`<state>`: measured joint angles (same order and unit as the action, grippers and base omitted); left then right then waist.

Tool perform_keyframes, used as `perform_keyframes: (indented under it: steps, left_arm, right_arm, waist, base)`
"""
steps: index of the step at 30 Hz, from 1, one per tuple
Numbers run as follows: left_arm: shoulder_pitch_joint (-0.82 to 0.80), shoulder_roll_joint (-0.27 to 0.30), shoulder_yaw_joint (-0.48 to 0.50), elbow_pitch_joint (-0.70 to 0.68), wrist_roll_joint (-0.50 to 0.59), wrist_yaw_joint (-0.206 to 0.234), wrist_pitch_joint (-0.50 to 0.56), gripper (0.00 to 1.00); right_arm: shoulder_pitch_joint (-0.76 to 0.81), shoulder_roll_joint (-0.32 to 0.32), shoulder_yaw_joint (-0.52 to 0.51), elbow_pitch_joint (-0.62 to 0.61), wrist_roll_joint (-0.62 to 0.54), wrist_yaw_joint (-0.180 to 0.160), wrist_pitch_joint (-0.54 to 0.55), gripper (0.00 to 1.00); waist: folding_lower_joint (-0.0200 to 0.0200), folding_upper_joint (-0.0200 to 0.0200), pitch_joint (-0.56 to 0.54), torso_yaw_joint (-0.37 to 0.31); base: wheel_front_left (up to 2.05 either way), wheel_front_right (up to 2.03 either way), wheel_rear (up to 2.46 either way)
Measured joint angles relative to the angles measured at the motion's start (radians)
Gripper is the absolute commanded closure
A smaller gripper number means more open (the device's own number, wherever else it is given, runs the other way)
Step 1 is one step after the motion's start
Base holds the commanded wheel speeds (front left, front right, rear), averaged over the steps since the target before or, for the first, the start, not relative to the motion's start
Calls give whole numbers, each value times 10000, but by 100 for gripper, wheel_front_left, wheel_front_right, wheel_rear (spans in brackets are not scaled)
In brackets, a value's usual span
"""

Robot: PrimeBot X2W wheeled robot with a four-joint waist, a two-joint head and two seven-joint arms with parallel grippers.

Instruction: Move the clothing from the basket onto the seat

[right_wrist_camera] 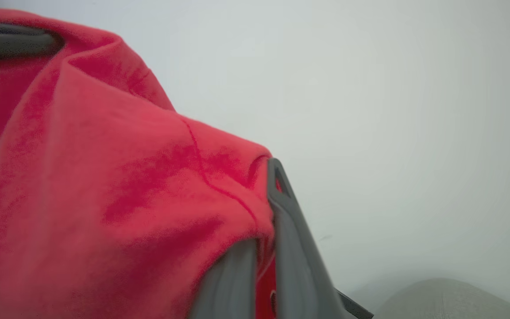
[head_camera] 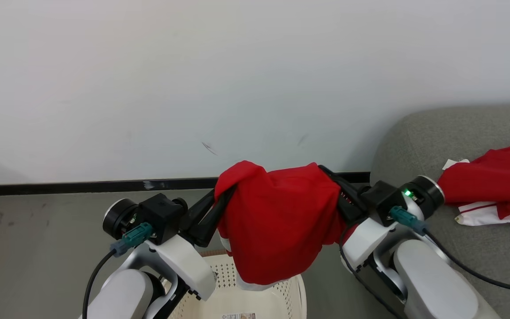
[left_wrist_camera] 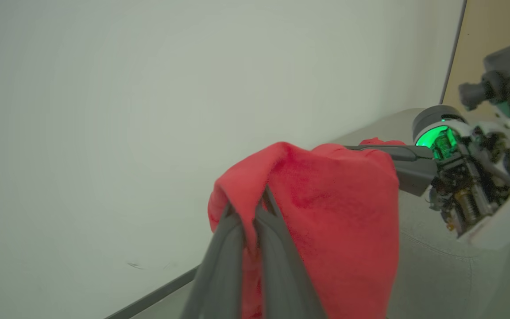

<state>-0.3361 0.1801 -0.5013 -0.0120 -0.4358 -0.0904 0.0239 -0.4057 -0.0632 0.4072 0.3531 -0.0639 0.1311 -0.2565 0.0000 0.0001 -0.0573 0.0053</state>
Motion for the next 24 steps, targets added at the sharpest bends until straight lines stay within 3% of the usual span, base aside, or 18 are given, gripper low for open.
perform_keyframes:
  steps: [1, 5, 17, 24]
  left_arm:
    - [58, 2, 19, 19, -38, 17, -27, 0]
    - [257, -6, 100, 82, -127, 88, -178, 0]
    - [888, -520, -136, 21, -324, 161, -878, 0]
    - [1021, -671, -571, -15, -324, 73, -1106, 0]
  right_arm:
    - [63, -4, -209, -155, 33, 0, 0, 100]
    - [95, -61, -1009, -894, 19, 2, 0, 100]
    - [976, -1016, -2773, -1990, -487, 0, 0, 100]
    - [1912, -1024, -4013, -2577, -472, 0, 0, 100]
  waist:
    - [0, 0, 6, -37]
    - [0, 0, 24, -198]
    - [0, 0, 64, -726]
    - [0, 0, 97, -1079]
  base:
    - [0, 0, 0]
    - [0, 0, 0]
    - [0, 0, 0]
    - [0, 0, 0]
